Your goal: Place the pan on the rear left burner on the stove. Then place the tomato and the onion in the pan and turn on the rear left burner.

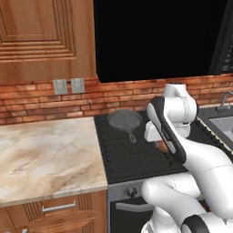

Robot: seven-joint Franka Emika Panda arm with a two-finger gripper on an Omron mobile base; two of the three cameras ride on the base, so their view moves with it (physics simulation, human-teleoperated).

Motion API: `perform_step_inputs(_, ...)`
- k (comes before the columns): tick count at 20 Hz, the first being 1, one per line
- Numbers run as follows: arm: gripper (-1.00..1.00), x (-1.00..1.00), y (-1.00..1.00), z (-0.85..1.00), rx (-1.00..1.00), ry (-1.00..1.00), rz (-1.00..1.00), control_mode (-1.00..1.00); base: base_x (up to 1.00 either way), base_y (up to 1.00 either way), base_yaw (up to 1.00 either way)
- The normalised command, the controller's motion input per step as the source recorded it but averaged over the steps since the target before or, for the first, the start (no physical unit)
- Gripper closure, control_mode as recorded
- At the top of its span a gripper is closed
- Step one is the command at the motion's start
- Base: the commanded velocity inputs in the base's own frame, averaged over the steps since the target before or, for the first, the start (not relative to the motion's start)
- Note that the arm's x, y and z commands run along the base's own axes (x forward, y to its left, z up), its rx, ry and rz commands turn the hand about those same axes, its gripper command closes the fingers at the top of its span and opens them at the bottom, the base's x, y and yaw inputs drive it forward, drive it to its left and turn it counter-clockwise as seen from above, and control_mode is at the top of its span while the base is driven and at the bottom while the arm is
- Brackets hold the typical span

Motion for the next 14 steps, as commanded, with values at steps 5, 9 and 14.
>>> perform_step_inputs(5, 1.00, 0.01, 0.22, 0.00, -0.04, 0.00, 0.00, -1.00, 0.00, 0.00, 0.00)
perform_step_inputs(9, 1.00, 0.01, 0.12, 0.05, -0.04, -0.04, 0.00, -1.00, 0.00, 0.00, 0.00)
perform_step_inputs(14, 1.00, 0.04, 0.07, 0.19, -0.03, -0.19, 0.00, -1.00, 0.00, 0.00, 0.00)
